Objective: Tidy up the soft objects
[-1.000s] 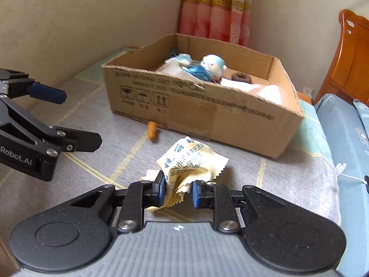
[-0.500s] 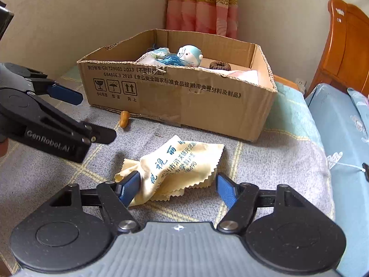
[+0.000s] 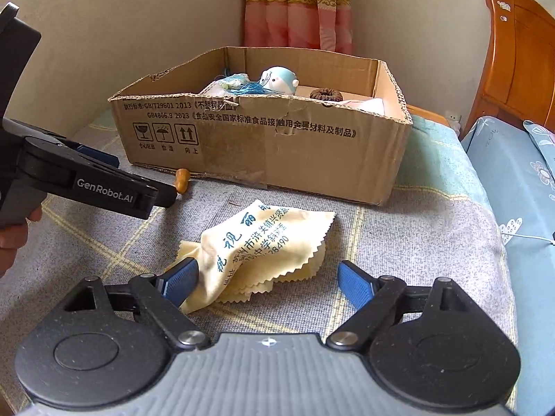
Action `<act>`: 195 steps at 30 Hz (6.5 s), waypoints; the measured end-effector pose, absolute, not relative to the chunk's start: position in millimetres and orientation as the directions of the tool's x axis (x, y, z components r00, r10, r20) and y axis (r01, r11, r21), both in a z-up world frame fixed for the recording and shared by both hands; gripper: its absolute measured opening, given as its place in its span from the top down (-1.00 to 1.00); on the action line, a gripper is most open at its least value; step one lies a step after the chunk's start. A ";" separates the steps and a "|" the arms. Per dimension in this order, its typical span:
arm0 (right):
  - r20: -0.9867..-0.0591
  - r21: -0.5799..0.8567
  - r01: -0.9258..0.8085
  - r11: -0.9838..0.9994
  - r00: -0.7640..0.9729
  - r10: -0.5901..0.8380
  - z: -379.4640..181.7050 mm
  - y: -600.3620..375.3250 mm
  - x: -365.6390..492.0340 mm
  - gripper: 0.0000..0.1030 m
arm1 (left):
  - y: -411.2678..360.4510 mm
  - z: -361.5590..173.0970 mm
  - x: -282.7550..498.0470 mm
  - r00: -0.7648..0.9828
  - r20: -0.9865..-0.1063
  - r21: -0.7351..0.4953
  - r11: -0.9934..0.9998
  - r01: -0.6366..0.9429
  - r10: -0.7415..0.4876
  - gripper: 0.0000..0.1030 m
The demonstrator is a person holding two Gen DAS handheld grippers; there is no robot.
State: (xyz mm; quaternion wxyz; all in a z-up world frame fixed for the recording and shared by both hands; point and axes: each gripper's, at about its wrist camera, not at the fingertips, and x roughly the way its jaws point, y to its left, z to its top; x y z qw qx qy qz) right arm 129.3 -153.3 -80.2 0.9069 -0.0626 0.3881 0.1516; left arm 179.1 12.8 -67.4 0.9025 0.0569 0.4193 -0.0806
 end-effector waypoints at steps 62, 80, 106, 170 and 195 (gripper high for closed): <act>-0.691 -0.038 -0.432 0.901 0.663 0.289 -83.7 -128.5 139.2 -0.60 | -7.2 -61.4 176.3 0.569 -0.744 -0.022 0.864 0.503 -0.350 0.56; -0.669 -0.082 -0.393 0.916 0.703 0.242 -59.4 -130.1 131.3 0.46 | -2.0 -52.6 170.8 0.569 -0.738 -0.034 0.862 0.505 -0.363 0.62; -0.624 -0.101 -0.432 0.896 0.729 0.281 -8.6 -148.6 114.5 0.47 | 10.6 26.8 155.1 0.635 -0.664 0.009 0.845 0.535 -0.395 0.62; -0.761 -0.039 -0.048 0.998 0.649 0.002 33.9 -136.5 173.4 -1.00 | 35.8 44.5 153.5 0.745 -0.667 0.054 0.995 0.083 -0.026 -0.99; -0.738 -0.049 -0.019 0.999 0.674 -0.023 37.9 -136.7 166.6 -1.00 | 32.9 48.1 150.6 0.746 -0.666 0.053 0.996 0.068 -0.015 -0.99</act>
